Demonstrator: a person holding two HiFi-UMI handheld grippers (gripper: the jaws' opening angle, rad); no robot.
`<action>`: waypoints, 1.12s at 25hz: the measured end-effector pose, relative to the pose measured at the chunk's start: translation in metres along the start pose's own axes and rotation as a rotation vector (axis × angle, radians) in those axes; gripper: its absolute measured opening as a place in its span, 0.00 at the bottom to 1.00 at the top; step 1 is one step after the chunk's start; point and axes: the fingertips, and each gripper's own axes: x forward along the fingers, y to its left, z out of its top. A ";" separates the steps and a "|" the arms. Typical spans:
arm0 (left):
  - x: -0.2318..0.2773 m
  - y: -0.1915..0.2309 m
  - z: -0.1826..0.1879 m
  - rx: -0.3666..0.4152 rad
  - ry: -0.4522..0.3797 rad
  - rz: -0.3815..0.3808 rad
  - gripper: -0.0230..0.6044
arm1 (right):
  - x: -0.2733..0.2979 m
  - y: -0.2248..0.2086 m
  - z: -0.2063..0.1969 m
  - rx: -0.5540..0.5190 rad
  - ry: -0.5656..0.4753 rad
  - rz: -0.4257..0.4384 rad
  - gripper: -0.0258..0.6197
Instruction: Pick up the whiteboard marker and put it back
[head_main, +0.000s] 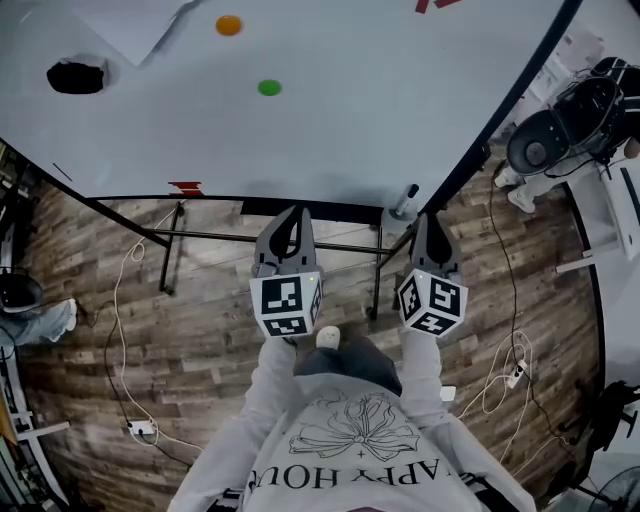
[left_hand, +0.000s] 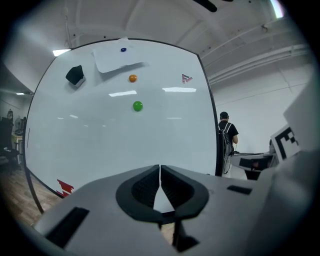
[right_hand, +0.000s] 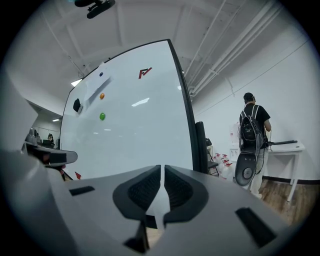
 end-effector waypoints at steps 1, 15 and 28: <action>0.003 0.000 -0.001 -0.001 0.003 0.002 0.05 | 0.003 -0.001 -0.002 -0.001 0.006 0.002 0.05; 0.044 -0.012 -0.015 -0.012 0.061 0.022 0.05 | 0.053 -0.020 -0.020 0.001 0.089 0.054 0.19; 0.068 -0.001 -0.048 -0.036 0.132 0.050 0.05 | 0.096 -0.023 -0.068 -0.031 0.203 0.050 0.24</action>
